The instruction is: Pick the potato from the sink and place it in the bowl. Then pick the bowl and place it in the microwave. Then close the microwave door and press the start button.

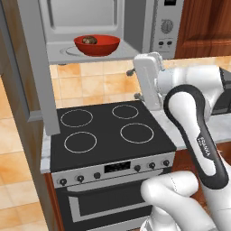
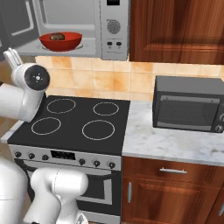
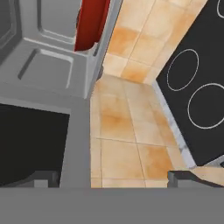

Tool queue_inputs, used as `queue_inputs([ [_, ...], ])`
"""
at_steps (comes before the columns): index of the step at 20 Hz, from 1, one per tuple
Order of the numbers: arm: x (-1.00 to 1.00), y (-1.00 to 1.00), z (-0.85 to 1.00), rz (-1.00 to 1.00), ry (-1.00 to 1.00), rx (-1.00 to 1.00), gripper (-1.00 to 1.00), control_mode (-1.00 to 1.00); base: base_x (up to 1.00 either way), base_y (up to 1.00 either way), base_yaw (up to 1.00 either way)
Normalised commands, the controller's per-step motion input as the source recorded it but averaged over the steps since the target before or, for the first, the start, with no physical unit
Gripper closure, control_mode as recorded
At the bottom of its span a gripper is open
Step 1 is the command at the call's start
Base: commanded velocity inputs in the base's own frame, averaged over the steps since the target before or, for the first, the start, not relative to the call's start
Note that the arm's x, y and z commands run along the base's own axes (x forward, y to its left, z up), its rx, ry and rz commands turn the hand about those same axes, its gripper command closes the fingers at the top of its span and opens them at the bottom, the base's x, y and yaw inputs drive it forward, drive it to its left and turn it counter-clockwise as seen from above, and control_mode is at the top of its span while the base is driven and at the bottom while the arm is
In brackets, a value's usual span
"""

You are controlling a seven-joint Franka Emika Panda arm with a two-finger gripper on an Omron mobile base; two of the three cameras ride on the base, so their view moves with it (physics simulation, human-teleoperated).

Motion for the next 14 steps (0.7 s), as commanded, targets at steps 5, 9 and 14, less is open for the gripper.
queue_inputs([
  [5,-1.0,0.1,0.81,0.24,-0.11,0.0,-1.0,-1.0,0.0,0.0,0.0],
  [9,-1.0,0.0,0.72,0.27,-0.04,0.0,-1.0,-1.0,0.0,0.0,0.0],
  [14,-1.0,-0.08,0.22,0.3,0.01,0.0,-1.0,-1.0,0.0,0.0,0.0],
])
